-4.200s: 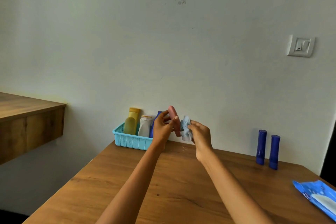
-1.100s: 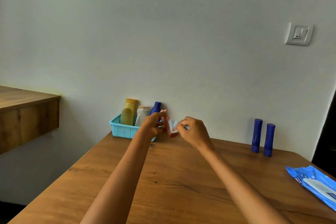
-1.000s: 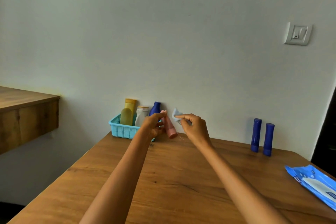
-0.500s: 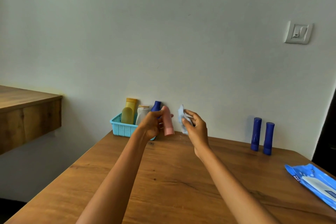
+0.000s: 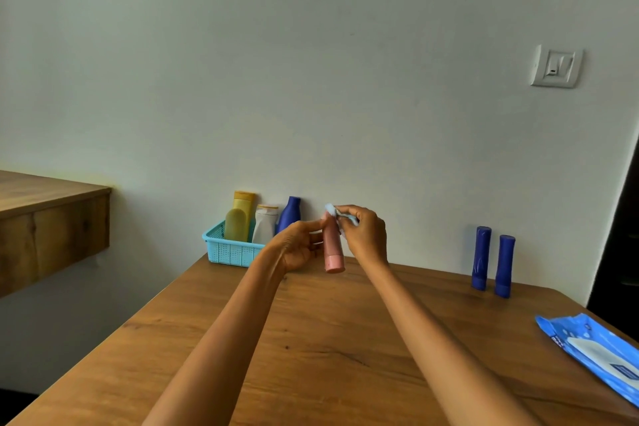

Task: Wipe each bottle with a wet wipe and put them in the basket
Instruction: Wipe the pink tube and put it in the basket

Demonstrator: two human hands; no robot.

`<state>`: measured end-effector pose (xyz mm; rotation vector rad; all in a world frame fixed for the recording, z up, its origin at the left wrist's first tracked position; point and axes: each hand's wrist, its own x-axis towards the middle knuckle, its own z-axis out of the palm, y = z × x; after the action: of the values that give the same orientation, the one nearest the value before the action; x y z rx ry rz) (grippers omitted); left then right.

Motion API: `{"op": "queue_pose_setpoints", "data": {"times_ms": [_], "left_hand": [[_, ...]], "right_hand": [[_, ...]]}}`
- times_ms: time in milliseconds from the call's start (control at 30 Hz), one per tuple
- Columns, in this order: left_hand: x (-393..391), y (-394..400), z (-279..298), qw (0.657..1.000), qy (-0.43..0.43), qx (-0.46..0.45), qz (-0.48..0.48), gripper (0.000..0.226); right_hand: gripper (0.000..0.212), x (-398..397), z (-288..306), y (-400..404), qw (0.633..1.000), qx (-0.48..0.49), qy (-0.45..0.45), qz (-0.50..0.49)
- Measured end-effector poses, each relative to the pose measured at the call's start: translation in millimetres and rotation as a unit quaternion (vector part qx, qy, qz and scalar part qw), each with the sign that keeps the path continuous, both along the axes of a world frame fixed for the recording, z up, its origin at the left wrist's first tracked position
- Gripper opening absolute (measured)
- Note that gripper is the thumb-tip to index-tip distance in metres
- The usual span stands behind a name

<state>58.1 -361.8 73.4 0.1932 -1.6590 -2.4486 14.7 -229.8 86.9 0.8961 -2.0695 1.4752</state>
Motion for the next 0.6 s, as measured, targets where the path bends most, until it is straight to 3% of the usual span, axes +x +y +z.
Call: {"op": "queue_pose_setpoints", "data": {"times_ms": [200, 400, 500, 600], "left_hand": [[0.7, -1.8, -4.0, 0.998, -0.012, 0.019, 0.057, 0.028], [10.4, -3.2, -2.6, 0.995, 0.002, 0.022, 0.096, 0.040], [19.8, -2.0, 0.5, 0.993, 0.005, 0.002, 0.115, 0.029], [29.8, 2.6, 0.6, 0.990, 0.007, -0.028, 0.137, 0.011]], "right_hand": [[0.022, 10.7, -39.8, 12.4, 0.999, 0.020, -0.029, 0.023], [0.011, 24.9, -52.9, 29.6, 0.991, 0.034, -0.103, 0.081], [0.009, 30.3, -57.4, 37.0, 0.985, 0.098, -0.118, 0.084], [0.010, 37.4, -65.4, 39.0, 0.968, 0.227, -0.098, 0.043]]}}
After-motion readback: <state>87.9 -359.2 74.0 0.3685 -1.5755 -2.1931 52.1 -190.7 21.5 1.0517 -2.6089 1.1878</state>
